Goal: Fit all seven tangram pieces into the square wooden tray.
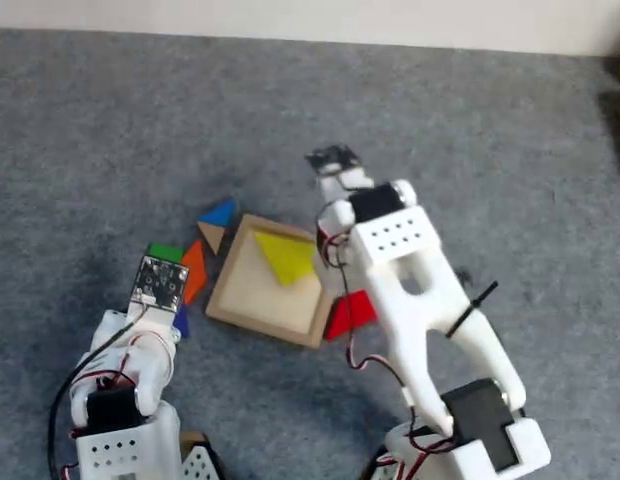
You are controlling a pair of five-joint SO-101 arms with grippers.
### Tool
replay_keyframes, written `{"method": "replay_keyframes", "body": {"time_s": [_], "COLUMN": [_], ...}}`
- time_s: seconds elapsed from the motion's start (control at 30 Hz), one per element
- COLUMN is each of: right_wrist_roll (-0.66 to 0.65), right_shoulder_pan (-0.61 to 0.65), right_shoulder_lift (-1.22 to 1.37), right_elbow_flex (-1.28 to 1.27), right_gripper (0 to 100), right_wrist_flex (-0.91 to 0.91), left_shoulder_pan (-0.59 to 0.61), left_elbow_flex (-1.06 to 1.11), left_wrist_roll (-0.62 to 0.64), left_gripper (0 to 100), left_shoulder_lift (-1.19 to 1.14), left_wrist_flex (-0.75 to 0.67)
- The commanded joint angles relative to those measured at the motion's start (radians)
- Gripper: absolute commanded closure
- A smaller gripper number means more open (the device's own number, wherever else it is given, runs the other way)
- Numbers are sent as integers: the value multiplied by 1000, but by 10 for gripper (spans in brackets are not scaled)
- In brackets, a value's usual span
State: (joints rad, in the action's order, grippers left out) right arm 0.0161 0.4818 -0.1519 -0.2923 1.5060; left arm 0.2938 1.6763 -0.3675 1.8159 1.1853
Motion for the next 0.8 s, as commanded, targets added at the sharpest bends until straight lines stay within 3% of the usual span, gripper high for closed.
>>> {"method": "replay_keyframes", "body": {"time_s": [0.0, 0.33, 0.57, 0.77], "right_wrist_roll": [206, 629, 816, 891], "right_shoulder_pan": [-41, -53, -53, -53], "right_shoulder_lift": [-53, 116, 202, 269], "right_elbow_flex": [-8, -8, -12, -16], "right_gripper": [737, 696, 696, 696], "right_wrist_flex": [4, -67, -197, -236], "left_shoulder_pan": [5, 5, 5, 5], "left_elbow_flex": [7, 7, 7, 7], "left_wrist_roll": [-8, -8, -8, -8], "left_gripper": [992, 992, 992, 992], "left_shoulder_lift": [5, 5, 5, 5], "left_wrist_flex": [-2, -2, -2, -2]}}
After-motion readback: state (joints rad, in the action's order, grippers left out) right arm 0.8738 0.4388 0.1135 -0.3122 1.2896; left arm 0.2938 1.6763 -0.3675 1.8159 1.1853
